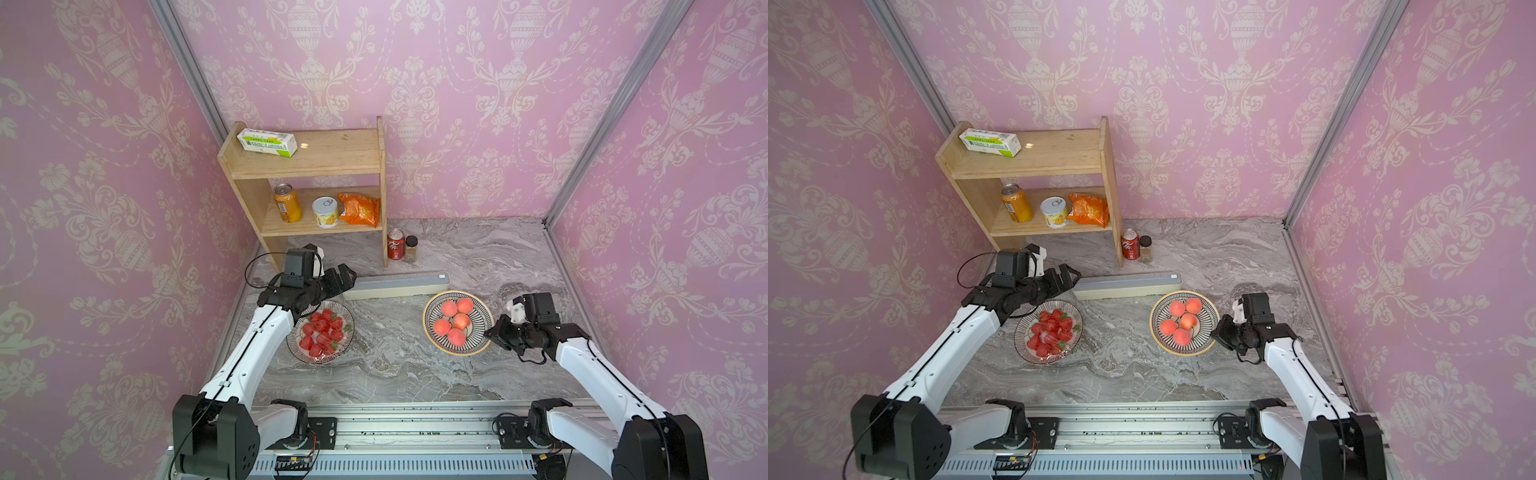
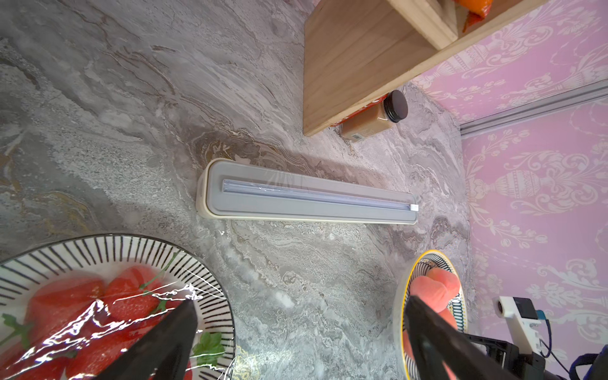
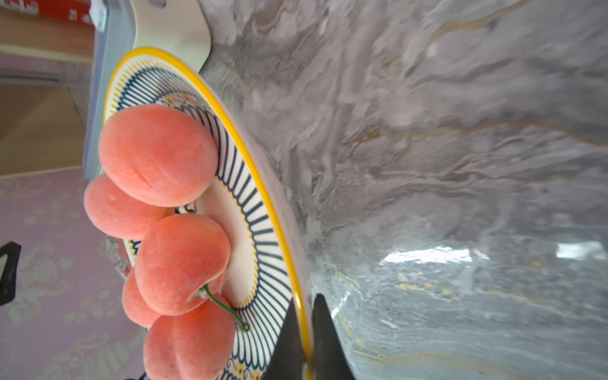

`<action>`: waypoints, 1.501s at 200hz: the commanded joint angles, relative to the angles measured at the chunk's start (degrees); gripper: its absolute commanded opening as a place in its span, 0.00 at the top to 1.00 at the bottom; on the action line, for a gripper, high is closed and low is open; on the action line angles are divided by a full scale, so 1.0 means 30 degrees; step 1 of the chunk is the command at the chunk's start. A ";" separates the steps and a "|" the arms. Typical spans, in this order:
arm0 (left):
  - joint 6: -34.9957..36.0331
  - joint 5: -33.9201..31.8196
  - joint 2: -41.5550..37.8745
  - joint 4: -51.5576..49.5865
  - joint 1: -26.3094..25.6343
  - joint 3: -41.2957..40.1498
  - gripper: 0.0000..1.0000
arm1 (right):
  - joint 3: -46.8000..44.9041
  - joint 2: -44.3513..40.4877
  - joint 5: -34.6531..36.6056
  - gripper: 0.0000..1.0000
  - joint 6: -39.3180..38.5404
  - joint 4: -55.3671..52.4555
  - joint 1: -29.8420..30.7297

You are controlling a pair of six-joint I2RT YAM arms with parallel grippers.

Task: Wrap the plate with plastic wrap
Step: Place the plate at the center of the board, then move the plate to the center of the board, then adjust the plastic wrap cutting box at the center of the board.

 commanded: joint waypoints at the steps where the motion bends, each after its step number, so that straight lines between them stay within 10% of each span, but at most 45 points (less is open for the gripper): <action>1: 0.0364 0.0482 0.0067 -0.0324 0.0254 0.0526 0.01 | 0.0776 0.0694 0.0218 1.00 0.2338 0.2990 0.2896; 45: 0.0282 0.0499 -0.0218 -0.0437 0.0379 0.0292 0.01 | 0.2908 0.5357 0.1378 1.00 0.2950 0.6413 0.7050; 132: 0.0714 0.0407 0.0070 -0.0865 0.0605 0.0270 0.01 | 0.4437 1.0209 0.1275 1.00 0.2722 0.8755 0.9070; 172: 0.0927 0.0818 0.2444 -0.0222 0.1459 0.0680 0.01 | 0.4813 0.8795 0.2481 0.55 0.1398 0.6255 0.8715; 224: 0.1439 0.2040 0.7578 0.1323 0.1978 0.3238 0.01 | 0.5150 0.6498 0.1712 0.27 -0.0812 0.4323 0.5059; 300: 0.1546 0.4205 1.2050 0.1292 0.1203 0.5964 0.01 | 0.5242 0.6695 0.0861 0.15 -0.1382 0.4804 0.2011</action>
